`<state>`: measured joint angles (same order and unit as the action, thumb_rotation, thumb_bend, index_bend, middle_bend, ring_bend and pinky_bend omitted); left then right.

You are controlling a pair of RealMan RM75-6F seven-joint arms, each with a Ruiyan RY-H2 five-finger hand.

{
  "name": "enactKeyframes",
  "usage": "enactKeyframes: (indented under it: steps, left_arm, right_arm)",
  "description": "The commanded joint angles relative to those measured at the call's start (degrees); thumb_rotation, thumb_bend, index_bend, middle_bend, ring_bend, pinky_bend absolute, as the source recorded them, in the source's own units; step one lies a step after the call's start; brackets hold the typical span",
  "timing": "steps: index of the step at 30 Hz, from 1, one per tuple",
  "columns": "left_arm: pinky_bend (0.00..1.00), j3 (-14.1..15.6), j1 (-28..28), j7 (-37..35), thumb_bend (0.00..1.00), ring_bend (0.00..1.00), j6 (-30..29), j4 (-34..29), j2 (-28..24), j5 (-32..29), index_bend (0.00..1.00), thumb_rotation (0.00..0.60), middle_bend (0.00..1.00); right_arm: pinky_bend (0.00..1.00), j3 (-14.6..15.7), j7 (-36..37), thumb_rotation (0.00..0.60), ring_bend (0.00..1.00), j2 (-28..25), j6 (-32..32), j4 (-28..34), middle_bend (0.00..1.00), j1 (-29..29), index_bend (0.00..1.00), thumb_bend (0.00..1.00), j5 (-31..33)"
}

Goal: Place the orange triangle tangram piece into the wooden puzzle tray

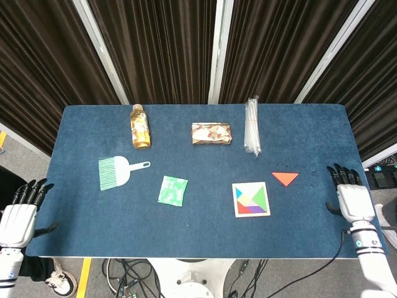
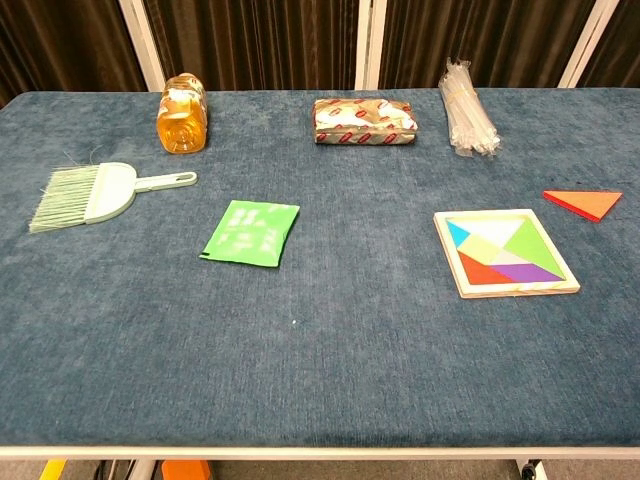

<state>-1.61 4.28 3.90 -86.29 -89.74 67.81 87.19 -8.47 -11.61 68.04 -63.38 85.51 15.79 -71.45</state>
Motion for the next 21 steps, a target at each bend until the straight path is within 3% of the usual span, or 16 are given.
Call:
enactKeyframes:
  steps: [1,5,13,21]
  left_arm:
    - [0.12,-0.1,0.1,0.0,0.00,0.02,0.0,-0.2,-0.1,0.0,0.16,0.600,0.09]
    - [0.12,0.0,0.2,-0.4,0.00,0.02,1.0,0.3,0.1,-0.9,0.16,0.600,0.08]
    - [0.12,0.2,0.4,-1.3,0.00,0.02,2.0,1.7,0.8,-1.3,0.16,0.600,0.08]
    - [0.12,0.4,0.5,-2.3,0.00,0.02,2.6,2.7,1.2,-1.5,0.16,0.600,0.08]
  right_arm:
    - [0.00,-1.6,-1.9,0.600,0.00,-0.5,7.6,0.0,0.00,5.1,0.00,0.12,3.9]
    - [0.00,-2.4,-3.3,0.600,0.00,-0.2,14.3,-0.5,0.00,9.4,0.00,0.10,8.5]
    - [0.00,-2.6,-9.6,0.600,0.00,1.6,19.7,-0.4,0.00,15.7,0.00,0.09,17.6]
    - [0.00,-0.1,-14.1,0.600,0.00,4.0,23.6,-2.4,0.00,21.3,0.02,0.09,27.3]
